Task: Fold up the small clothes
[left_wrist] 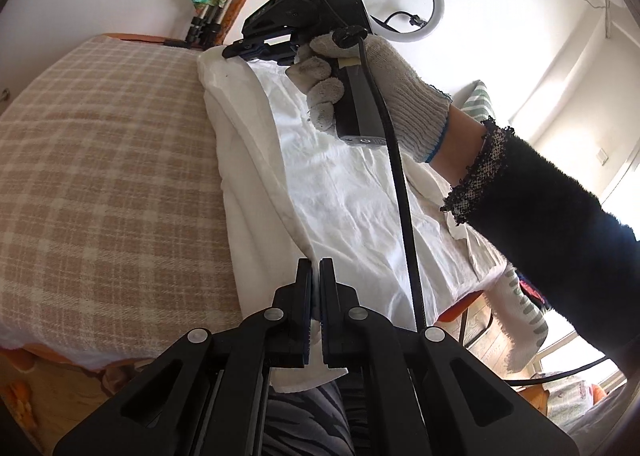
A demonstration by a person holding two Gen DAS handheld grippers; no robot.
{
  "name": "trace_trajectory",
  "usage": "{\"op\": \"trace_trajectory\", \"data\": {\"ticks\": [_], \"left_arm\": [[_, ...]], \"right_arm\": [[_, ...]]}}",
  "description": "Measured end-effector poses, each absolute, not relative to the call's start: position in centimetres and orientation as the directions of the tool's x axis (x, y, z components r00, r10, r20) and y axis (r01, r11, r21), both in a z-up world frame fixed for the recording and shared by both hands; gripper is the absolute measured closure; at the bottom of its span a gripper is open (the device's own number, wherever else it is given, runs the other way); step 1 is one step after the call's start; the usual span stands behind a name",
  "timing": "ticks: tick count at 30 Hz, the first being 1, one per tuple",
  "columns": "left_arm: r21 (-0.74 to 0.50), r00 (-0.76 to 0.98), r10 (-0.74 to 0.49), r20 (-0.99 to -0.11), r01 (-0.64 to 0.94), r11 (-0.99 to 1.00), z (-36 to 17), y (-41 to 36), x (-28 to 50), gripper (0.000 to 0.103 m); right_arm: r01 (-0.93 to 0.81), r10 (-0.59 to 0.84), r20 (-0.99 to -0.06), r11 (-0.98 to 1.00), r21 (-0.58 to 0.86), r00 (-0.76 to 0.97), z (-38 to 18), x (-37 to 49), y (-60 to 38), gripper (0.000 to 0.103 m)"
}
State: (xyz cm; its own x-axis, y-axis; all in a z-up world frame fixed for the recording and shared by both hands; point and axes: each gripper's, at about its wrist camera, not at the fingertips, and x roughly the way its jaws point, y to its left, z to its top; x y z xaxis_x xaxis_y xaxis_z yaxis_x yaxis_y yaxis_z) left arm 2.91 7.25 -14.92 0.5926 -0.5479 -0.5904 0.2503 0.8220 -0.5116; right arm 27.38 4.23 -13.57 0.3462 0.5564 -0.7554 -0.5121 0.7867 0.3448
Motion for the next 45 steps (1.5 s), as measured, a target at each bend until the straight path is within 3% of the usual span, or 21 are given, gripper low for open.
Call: {"op": "trace_trajectory", "data": {"ticks": [12,23,25,28,30,45], "left_arm": [[-0.467,0.489,-0.581,-0.650,0.346,0.814,-16.0,1.3,5.1,0.101],[-0.406,0.444,-0.547,-0.710,0.377,0.833,-17.5,-1.6,5.5,0.101],[-0.415,0.424,-0.551,-0.719,0.374,0.829,-17.8,-1.8,5.6,0.090],[-0.434,0.416,-0.567,-0.711,0.376,0.819,-17.6,-2.2,5.3,0.089],[-0.438,0.428,-0.574,-0.698,0.379,0.815,-17.0,-2.0,4.8,0.089],[-0.416,0.539,-0.553,-0.635,0.365,0.833,-13.5,-0.4,3.3,0.088]], "right_arm": [[-0.370,0.521,-0.753,0.845,0.387,0.401,-15.6,28.7,-6.3,0.103],[-0.338,0.482,-0.789,0.867,0.366,0.382,-19.6,29.7,-8.2,0.103],[-0.347,0.478,-0.796,0.867,0.358,0.373,-20.0,29.8,-8.0,0.103],[-0.339,0.480,-0.791,0.867,0.364,0.378,-19.6,29.6,-8.7,0.093],[-0.329,0.481,-0.779,0.870,0.368,0.402,-18.8,29.3,-9.8,0.064],[-0.286,0.452,-0.682,0.892,0.350,0.575,-11.9,22.2,-23.0,0.062]]}}
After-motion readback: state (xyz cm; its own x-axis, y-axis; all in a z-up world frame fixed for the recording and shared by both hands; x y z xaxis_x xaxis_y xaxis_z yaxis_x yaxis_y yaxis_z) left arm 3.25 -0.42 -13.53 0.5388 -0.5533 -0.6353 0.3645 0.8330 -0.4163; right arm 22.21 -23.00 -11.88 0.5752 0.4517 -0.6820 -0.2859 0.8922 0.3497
